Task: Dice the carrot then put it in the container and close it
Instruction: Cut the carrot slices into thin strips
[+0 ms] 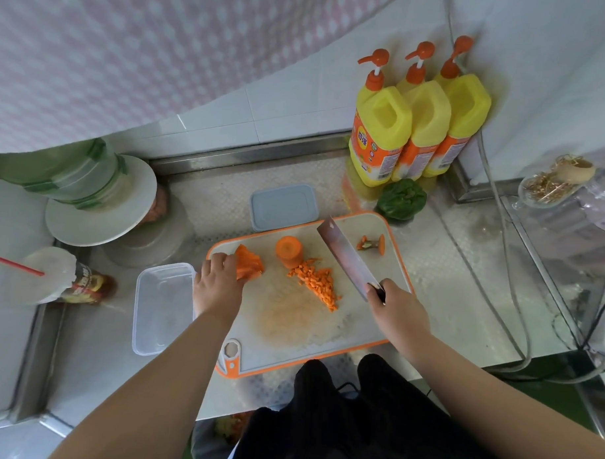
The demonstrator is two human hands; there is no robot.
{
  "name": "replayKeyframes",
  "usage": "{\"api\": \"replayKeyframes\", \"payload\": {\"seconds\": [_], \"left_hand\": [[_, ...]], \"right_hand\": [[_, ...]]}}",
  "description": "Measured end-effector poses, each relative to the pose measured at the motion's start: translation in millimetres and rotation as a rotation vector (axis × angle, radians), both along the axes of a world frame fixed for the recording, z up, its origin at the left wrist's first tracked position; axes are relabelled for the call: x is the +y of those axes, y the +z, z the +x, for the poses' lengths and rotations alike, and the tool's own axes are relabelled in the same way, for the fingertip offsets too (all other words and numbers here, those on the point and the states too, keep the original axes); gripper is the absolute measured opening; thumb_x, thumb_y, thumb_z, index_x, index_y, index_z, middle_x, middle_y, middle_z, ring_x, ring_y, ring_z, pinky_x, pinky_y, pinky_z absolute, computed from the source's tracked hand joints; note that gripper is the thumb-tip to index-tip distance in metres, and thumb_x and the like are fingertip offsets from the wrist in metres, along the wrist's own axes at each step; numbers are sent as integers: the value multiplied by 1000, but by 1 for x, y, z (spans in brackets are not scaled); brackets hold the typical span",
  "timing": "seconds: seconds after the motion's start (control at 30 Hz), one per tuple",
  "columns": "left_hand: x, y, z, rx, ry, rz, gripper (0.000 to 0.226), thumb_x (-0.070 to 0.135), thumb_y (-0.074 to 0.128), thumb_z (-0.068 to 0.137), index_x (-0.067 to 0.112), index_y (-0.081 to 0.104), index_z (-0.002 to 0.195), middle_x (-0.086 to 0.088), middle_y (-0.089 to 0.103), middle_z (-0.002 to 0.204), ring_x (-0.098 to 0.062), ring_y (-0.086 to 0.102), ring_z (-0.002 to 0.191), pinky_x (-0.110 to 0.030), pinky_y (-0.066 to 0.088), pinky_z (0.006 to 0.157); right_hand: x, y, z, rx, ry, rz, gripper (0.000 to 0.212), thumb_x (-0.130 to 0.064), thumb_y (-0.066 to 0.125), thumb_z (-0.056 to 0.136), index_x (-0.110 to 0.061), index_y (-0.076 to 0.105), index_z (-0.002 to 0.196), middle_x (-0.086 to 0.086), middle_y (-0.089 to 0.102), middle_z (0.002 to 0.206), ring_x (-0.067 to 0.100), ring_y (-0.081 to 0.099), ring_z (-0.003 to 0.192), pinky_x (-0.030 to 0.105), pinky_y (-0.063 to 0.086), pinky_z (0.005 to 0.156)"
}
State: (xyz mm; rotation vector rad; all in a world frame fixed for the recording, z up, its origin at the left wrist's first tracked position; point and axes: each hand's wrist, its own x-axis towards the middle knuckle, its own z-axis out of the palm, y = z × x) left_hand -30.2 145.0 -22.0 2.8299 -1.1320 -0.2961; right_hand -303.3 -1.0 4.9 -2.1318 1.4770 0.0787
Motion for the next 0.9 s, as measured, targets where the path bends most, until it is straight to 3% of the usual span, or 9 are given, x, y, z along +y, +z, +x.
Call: {"api": "replayKeyframes", "payload": {"seconds": [0.4,0.57,0.7,0.8,0.9], "left_hand": [[-1,-2,1,41,-1,13,46,30,67,90,7,51,125,-12,55,122,-34,46,116,-42,39,94],[0,-4,-4,142,29,-34,35,27,60,95,13,54,126,-9,51,123,-31,40,118,-42,41,93],[3,-6,-6,149,-1,-86,25,24,57,96,11,59,117,-8,61,119,-31,47,116,-40,39,91],[4,-3,-13,197,-87,-161,27,25,58,96,14,61,121,-6,63,118,-30,50,116,-40,41,91],[-1,1,-30,395,-322,-52,25,22,55,97,24,62,121,2,63,115,-24,51,113,-35,40,90]], "right_hand": [[4,-3,-2,24,32,11,31,-45,42,98,-18,43,82,-4,49,61,23,54,64,34,44,60],[3,-4,-5,43,56,-9,33,-47,39,98,-18,45,84,-4,52,61,20,54,61,31,40,56],[4,-3,-8,7,55,-20,32,-45,42,98,-18,43,81,-5,48,56,17,50,53,30,34,49],[6,-1,-10,-72,49,-47,31,-43,46,98,-20,41,77,-7,42,50,8,42,45,26,27,43],[9,-1,-13,-171,71,-94,28,-40,49,97,-22,41,76,-8,36,46,5,38,42,24,23,43]]}}
